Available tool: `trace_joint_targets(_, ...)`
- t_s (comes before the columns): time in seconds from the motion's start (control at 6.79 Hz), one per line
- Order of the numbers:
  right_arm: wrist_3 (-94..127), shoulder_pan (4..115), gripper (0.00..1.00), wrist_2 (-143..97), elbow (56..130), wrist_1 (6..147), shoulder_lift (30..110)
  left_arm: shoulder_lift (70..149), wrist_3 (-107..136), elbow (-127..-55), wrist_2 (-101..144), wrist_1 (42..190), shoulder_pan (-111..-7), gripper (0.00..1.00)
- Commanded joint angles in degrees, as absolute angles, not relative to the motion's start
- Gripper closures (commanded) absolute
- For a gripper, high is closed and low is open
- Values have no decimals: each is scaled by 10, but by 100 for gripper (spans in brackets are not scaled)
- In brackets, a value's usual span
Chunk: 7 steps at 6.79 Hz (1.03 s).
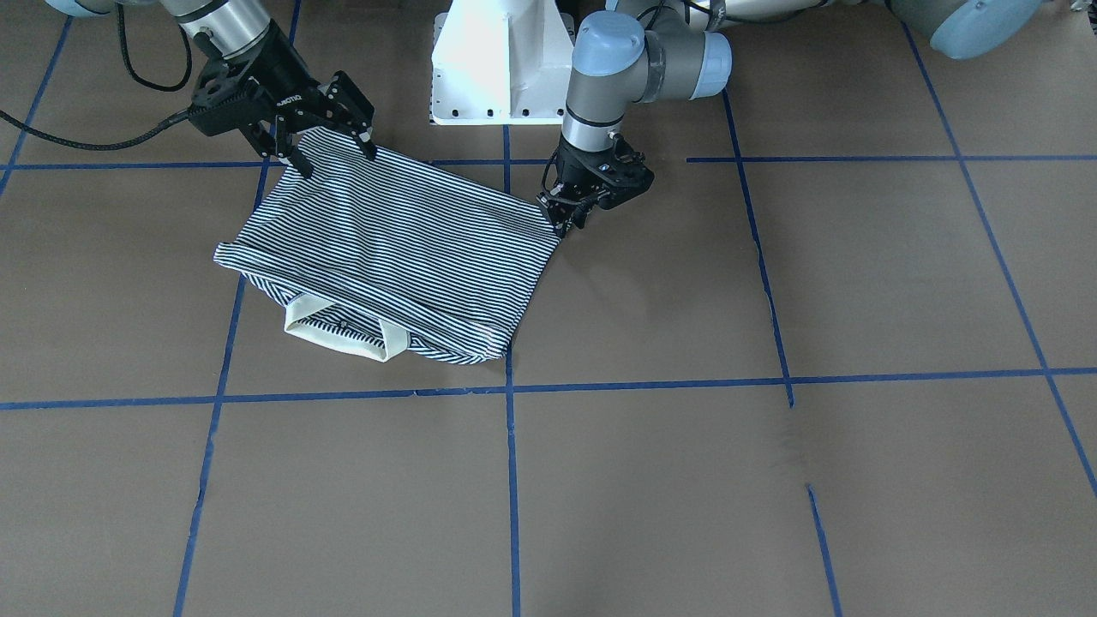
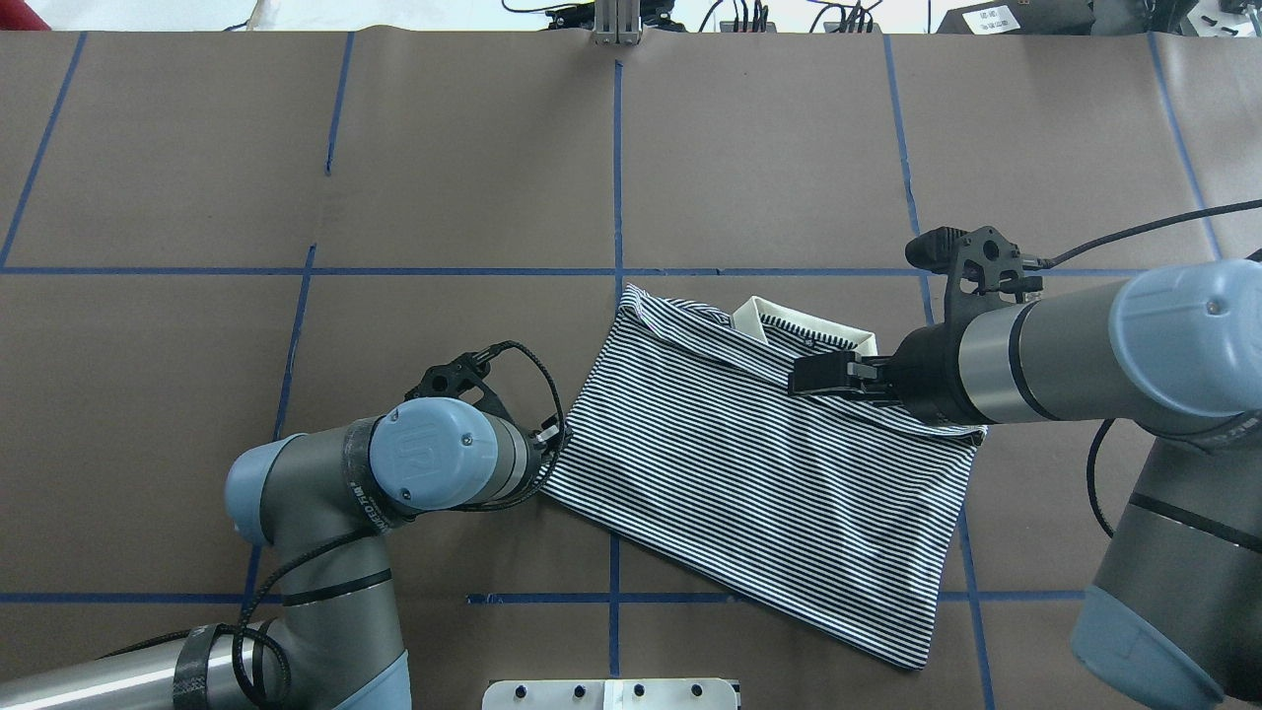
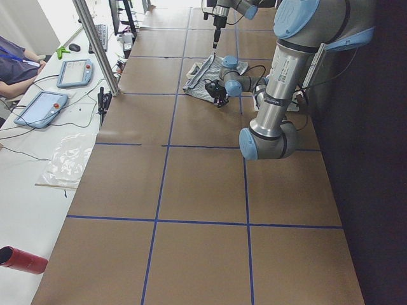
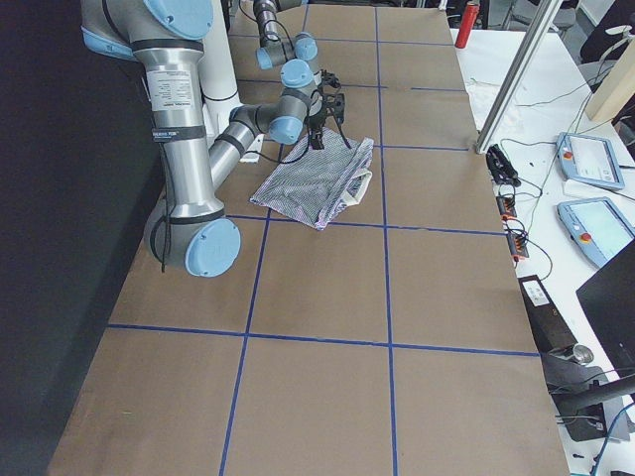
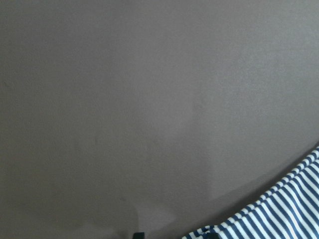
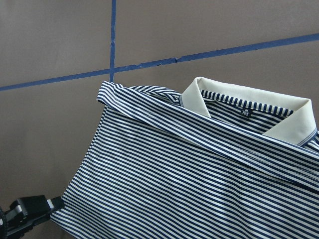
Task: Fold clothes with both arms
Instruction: 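Rotate the shirt with both grippers so the collar faces the right gripper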
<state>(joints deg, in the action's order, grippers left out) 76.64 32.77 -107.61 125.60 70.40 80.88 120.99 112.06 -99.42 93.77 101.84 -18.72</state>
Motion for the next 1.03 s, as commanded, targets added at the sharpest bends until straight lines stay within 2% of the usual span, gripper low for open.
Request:
trace_joint_targets(0.0, 766, 328, 0, -1076, 1256, 705, 809, 1213, 1115, -995, 938, 1019, -187, 100)
trace_joint_targets(0.44, 766, 329, 0, -1076, 1256, 704, 812, 1216, 1101, -999, 938, 1017, -188, 100)
trace_joint_targets(0.88, 766, 328, 0, -1075, 1256, 705, 812, 1216, 1014, -966, 937, 1018, -258, 100)
